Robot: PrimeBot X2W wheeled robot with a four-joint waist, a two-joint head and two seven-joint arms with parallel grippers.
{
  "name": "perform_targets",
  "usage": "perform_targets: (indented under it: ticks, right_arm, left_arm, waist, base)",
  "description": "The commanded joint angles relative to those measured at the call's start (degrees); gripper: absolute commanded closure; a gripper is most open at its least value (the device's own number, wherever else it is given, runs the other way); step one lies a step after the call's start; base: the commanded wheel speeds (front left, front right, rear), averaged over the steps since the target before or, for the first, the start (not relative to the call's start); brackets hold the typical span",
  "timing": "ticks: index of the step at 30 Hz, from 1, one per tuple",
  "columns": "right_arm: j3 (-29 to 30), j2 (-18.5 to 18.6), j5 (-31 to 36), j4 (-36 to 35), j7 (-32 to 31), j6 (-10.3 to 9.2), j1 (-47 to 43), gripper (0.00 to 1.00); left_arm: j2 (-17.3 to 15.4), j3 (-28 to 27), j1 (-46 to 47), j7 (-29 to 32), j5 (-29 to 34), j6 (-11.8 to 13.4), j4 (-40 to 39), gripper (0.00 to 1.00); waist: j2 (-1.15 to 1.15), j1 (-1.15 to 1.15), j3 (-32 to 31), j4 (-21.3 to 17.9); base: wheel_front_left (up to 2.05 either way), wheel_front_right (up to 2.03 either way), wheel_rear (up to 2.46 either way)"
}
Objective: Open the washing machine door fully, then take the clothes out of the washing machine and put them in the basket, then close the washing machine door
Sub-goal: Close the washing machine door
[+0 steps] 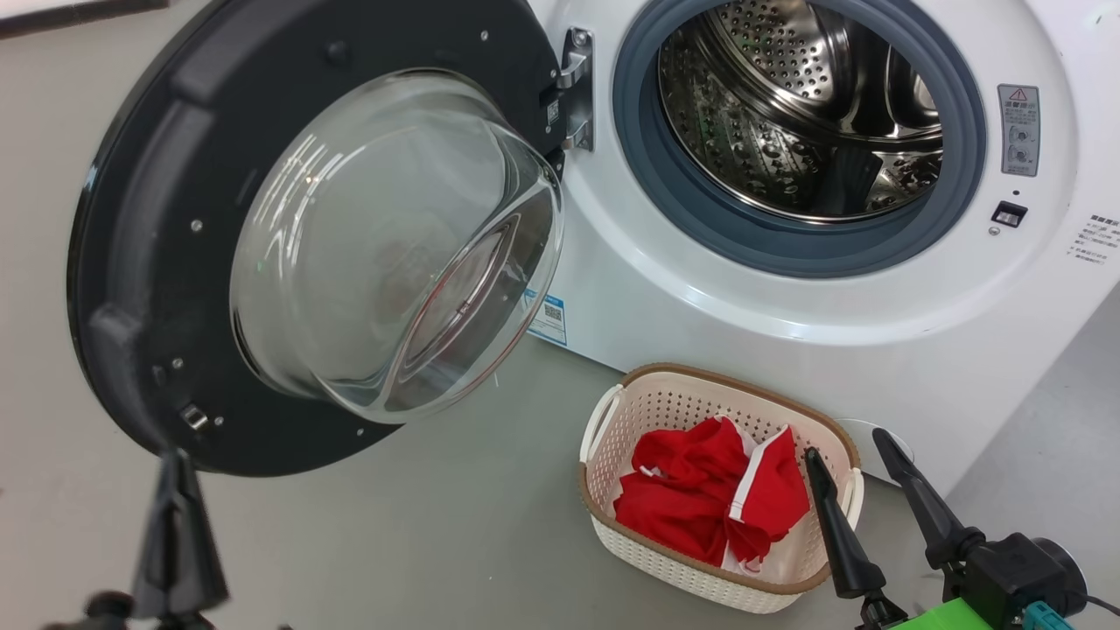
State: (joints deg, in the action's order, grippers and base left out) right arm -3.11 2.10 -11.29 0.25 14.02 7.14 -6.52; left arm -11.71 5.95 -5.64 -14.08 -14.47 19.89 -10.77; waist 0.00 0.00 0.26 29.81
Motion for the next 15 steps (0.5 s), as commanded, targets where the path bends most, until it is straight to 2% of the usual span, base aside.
perform_targets:
  ticks: [1,7,15]
  right_arm:
    - [-1.52,0.77,0.14,-1.27,-0.19,0.35,2.14,0.00]
    - [-1.35,0.77,0.19,-1.53,-0.50,0.35,1.69,0.00]
    - [-1.42,0.77,0.01,-1.98,-0.98,0.35,0.91,0.00]
  left_arm:
    - [-1.05,-4.15,4.43,-0.69,-1.60,-0.82,-1.95,1.00]
    - [-1.31,-8.91,8.97,-0.85,-6.33,-3.16,-1.03,1.00]
    - [-0.87,-16.88,18.19,-0.90,-17.60,-8.72,5.07,1.00]
  waist:
    - [0.00,0.00,-0.24,-0.17]
    - [0.00,0.00,-0.72,-0.47]
    - [0.00,0.00,-1.61,-1.15]
  base:
    - [0.00,0.00,0.00]
    - [0.00,0.00,0.00]
    - [0.00,0.00,0.00]
